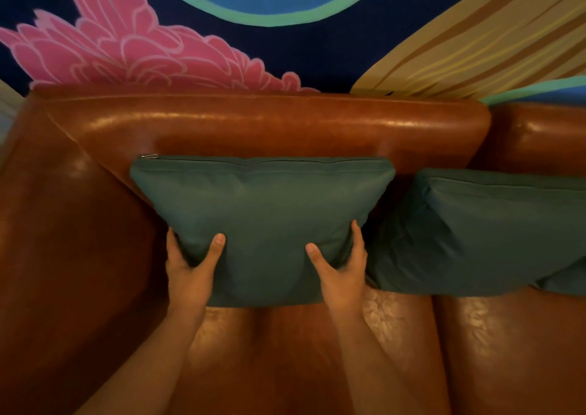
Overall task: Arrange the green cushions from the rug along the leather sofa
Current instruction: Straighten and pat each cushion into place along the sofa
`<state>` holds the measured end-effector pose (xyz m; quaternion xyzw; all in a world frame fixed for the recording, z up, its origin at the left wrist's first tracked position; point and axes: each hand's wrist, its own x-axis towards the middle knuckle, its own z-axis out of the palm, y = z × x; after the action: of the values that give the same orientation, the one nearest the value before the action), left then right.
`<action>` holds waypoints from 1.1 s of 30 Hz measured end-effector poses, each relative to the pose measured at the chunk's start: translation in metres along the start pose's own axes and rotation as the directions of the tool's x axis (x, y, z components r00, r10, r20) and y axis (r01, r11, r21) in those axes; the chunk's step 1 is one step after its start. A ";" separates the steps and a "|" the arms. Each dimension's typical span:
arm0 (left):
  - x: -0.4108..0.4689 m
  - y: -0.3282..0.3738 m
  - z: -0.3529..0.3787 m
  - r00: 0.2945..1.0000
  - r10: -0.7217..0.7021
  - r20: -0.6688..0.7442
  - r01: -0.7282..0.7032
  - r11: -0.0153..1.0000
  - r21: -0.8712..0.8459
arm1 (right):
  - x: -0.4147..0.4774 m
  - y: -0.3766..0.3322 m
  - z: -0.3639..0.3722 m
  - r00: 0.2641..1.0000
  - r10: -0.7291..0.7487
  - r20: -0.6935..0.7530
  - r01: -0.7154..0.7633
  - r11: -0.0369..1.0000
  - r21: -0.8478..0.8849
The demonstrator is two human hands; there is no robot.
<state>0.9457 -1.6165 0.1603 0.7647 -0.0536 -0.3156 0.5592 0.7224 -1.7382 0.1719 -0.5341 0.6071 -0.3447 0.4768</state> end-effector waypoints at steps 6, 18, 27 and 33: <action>-0.033 0.036 0.002 0.973 0.185 -0.139 -0.144 0.954 0.263 | -0.010 -0.021 -0.022 0.997 -0.062 -0.036 0.059 0.996 -0.063; -0.011 0.074 0.013 0.911 0.405 0.072 -0.370 0.730 0.576 | 0.021 -0.045 -0.001 0.986 -0.166 0.030 0.169 0.956 -0.238; -0.009 0.112 0.010 0.826 0.363 0.431 -0.536 0.269 0.801 | 0.035 -0.084 0.003 0.917 -0.333 0.221 0.396 0.692 -0.603; 0.003 0.111 0.008 0.832 0.289 0.474 -0.539 0.216 0.814 | 0.042 -0.075 -0.001 0.934 -0.182 0.308 0.352 0.626 -0.696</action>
<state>0.9740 -1.6655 0.2558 0.8575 -0.4867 -0.1479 0.0776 0.7464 -1.7943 0.2333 -0.7984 0.5542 -0.0777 0.2222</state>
